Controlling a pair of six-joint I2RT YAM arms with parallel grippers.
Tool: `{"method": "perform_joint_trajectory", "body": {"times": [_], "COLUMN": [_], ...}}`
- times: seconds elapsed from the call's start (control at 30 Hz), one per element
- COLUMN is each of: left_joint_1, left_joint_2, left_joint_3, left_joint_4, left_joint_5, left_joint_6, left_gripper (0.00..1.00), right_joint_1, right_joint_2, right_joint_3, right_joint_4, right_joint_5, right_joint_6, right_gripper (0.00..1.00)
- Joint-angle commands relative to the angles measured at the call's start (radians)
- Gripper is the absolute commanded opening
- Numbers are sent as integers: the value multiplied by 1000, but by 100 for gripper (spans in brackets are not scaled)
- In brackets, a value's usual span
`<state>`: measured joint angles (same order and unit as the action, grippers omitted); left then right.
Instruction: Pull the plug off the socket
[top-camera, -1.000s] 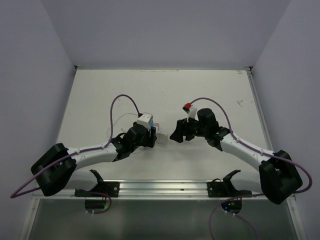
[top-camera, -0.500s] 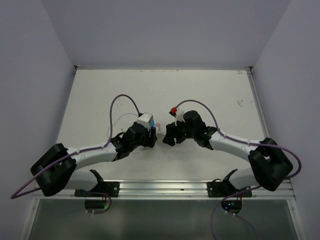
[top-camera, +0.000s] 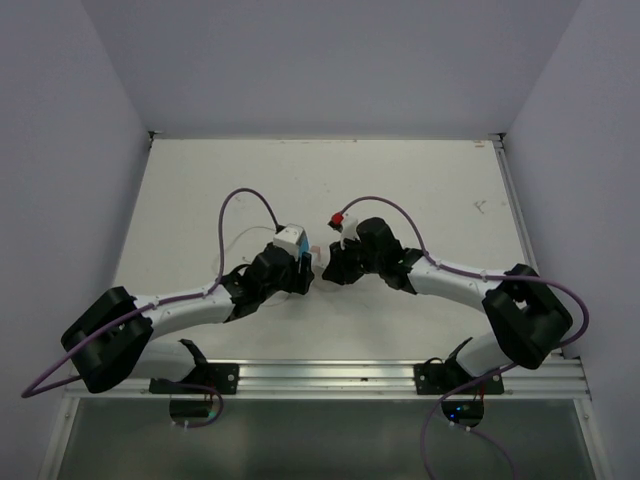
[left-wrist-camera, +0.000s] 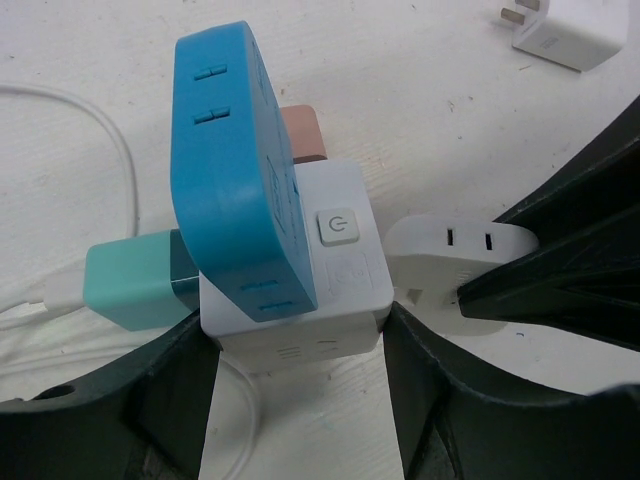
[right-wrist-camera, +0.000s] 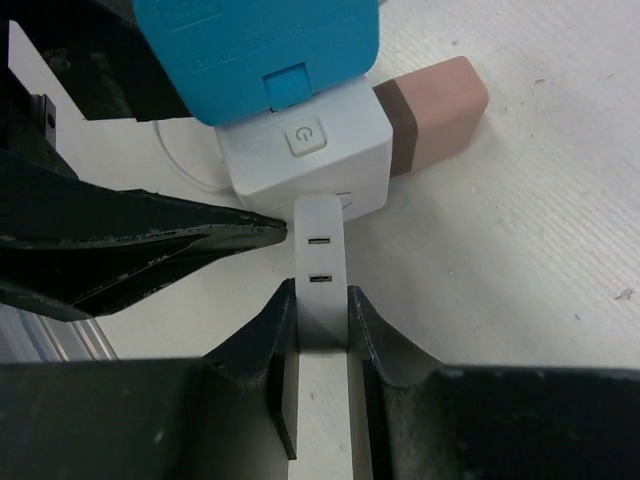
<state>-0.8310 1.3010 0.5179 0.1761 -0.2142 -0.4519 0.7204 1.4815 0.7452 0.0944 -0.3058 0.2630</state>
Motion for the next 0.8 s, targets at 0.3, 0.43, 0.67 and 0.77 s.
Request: {"method": "perform_joint_trajectory", "body": {"times": [0.3,0.43,0.67,0.77], "left_joint_1": [41,49,58,58], "left_joint_2": [-40,-54,-57,-37], "left_joint_3": [-24,-33,-33,-24], "left_joint_4": [77,56,-19,-52], "left_joint_5": [-5,-13,-62,-106], "left_joint_6": [5,27,58,58], "left_gripper": [0,0,0,0], "right_joint_1": [1,-1,1,-1], "right_joint_2": [-72,-101,-102,-105], "right_joint_3": [23,55,123,141], "right_joint_4": [-117,-217,-352,-386], "right_joint_5": [19,27,2,-1], "right_joint_6": [-106,-172,-180,-179], "right_gripper": [0,0,0,0]}}
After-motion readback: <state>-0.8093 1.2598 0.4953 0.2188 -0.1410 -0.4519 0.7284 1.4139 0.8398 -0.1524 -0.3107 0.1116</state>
